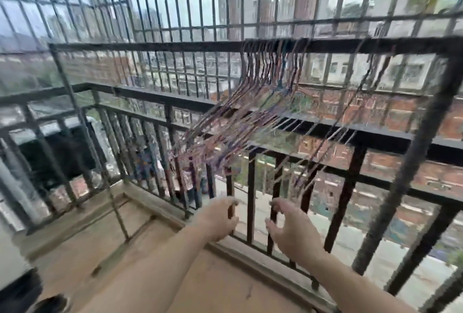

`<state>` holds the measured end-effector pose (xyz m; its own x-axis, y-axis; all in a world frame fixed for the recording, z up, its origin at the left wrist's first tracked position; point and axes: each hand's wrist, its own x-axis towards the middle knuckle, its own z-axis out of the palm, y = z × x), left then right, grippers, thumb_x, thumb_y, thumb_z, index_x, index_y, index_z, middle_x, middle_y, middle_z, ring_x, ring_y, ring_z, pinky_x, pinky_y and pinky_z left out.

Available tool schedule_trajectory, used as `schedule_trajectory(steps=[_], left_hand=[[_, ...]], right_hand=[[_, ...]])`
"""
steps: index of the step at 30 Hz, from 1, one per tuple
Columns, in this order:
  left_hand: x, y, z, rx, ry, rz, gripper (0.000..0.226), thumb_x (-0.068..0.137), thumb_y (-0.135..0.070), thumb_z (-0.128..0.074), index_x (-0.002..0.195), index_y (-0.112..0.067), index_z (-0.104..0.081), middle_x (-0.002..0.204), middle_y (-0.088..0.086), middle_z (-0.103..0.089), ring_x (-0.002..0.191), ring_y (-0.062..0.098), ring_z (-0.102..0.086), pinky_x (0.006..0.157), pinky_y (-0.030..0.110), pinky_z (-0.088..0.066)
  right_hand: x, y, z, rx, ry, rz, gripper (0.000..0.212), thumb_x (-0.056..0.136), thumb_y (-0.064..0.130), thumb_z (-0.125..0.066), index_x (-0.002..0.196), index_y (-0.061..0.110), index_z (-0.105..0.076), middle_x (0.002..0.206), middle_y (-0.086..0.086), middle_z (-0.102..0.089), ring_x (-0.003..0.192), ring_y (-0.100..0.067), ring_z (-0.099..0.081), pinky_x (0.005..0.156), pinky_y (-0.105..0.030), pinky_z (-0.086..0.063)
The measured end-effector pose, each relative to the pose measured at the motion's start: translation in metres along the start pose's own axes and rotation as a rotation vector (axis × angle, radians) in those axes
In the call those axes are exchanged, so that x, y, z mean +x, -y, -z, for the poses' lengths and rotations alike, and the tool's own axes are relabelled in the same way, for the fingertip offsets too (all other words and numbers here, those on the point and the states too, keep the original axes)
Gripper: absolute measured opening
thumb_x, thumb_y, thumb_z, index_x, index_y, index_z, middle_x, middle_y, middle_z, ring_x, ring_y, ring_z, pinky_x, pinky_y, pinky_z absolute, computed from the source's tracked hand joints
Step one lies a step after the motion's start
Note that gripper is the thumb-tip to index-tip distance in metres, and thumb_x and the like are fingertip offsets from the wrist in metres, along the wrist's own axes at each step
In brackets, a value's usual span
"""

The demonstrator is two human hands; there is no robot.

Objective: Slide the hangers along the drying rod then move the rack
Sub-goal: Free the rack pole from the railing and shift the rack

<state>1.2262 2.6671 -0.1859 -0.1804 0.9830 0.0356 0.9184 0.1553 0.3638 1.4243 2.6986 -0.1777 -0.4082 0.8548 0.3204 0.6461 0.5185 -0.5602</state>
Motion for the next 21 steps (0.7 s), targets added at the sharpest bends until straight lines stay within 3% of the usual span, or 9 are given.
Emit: schedule_trajectory(steps=[3, 5, 7, 9, 11, 13, 14, 17, 21], left_hand=[[-0.005, 0.038, 0.025, -0.009, -0.06, 0.019, 0.042, 0.085, -0.036, -0.054, 0.125, -0.025, -0.053, 0.12, 0.002, -0.057, 0.11, 0.023, -0.055, 0.095, 0.033, -0.044], [-0.006, 0.068, 0.041, 0.018, -0.079, 0.001, 0.044, 0.084, -0.037, -0.053, 0.126, -0.025, -0.052, 0.119, 0.001, -0.057, 0.111, 0.022, -0.054, 0.097, 0.036, -0.044], [-0.001, 0.101, 0.064, 0.02, -0.109, -0.018, 0.042, 0.083, -0.035, -0.052, 0.123, -0.024, -0.055, 0.116, -0.001, -0.059, 0.107, 0.02, -0.056, 0.093, 0.035, -0.046], [0.011, 0.14, 0.092, 0.007, -0.172, -0.035, 0.031, 0.082, -0.028, -0.053, 0.111, -0.019, -0.061, 0.107, 0.001, -0.063, 0.099, 0.02, -0.059, 0.087, 0.034, -0.049], [0.027, 0.179, 0.13, 0.032, -0.221, -0.051, 0.024, 0.084, -0.03, -0.055, 0.105, -0.02, -0.062, 0.105, 0.0, -0.064, 0.097, 0.017, -0.061, 0.084, 0.03, -0.049], [0.047, 0.21, 0.172, 0.041, -0.254, -0.078, 0.028, 0.085, -0.03, -0.059, 0.111, -0.022, -0.061, 0.11, -0.003, -0.064, 0.098, 0.01, -0.059, 0.083, 0.018, -0.047], [0.056, 0.221, 0.192, 0.013, -0.282, -0.089, 0.032, 0.084, -0.027, -0.06, 0.116, -0.022, -0.06, 0.114, -0.004, -0.064, 0.099, 0.009, -0.057, 0.085, 0.016, -0.045], [0.075, 0.238, 0.248, -0.022, -0.376, -0.128, 0.038, 0.086, -0.029, -0.06, 0.123, -0.02, -0.057, 0.121, 0.0, -0.063, 0.107, 0.016, -0.059, 0.093, 0.035, -0.049], [0.101, 0.236, 0.287, 0.023, -0.439, -0.32, 0.038, 0.088, -0.027, -0.064, 0.123, -0.014, -0.056, 0.118, 0.004, -0.064, 0.102, 0.016, -0.062, 0.091, 0.033, -0.052]], right_hand=[[0.009, 0.037, -0.019, -0.058, 0.042, 0.075, 0.042, 0.087, 0.031, -0.06, 0.127, 0.019, -0.052, 0.123, 0.002, -0.06, 0.11, -0.014, -0.055, 0.094, -0.027, -0.043], [0.012, 0.068, -0.035, -0.247, 0.119, 0.266, 0.04, 0.086, 0.031, -0.055, 0.125, 0.021, -0.053, 0.121, 0.003, -0.06, 0.109, -0.015, -0.055, 0.093, -0.028, -0.044], [0.018, 0.108, -0.06, -0.419, 0.187, 0.474, 0.042, 0.074, 0.034, -0.063, 0.115, 0.025, -0.061, 0.106, 0.005, -0.065, 0.095, -0.016, -0.06, 0.08, -0.029, -0.051], [0.029, 0.155, -0.088, -0.378, 0.151, 0.542, 0.044, 0.065, 0.032, -0.068, 0.108, 0.023, -0.066, 0.096, 0.003, -0.067, 0.085, -0.019, -0.064, 0.071, -0.03, -0.055], [0.053, 0.211, -0.116, -0.244, 0.057, 0.556, 0.042, 0.074, 0.03, -0.052, 0.113, 0.016, -0.062, 0.102, -0.001, -0.065, 0.092, -0.023, -0.061, 0.076, -0.035, -0.054], [0.085, 0.262, -0.129, -0.16, -0.107, 0.562, 0.043, 0.08, 0.035, -0.042, 0.113, 0.015, -0.061, 0.104, -0.001, -0.065, 0.092, -0.02, -0.06, 0.077, -0.035, -0.053], [0.103, 0.286, -0.13, -0.129, -0.14, 0.552, 0.039, 0.083, 0.032, -0.043, 0.114, 0.015, -0.06, 0.106, -0.001, -0.065, 0.094, -0.019, -0.059, 0.079, -0.034, -0.052], [0.158, 0.333, -0.118, -0.103, -0.243, 0.475, 0.031, 0.086, 0.019, -0.06, 0.117, 0.014, -0.058, 0.108, -0.002, -0.065, 0.092, -0.016, -0.061, 0.076, -0.027, -0.053], [0.217, 0.352, -0.087, -0.19, -0.349, 0.34, 0.036, 0.085, 0.02, -0.064, 0.12, 0.011, -0.057, 0.103, -0.003, -0.064, 0.078, -0.016, -0.06, 0.061, -0.021, -0.049]])
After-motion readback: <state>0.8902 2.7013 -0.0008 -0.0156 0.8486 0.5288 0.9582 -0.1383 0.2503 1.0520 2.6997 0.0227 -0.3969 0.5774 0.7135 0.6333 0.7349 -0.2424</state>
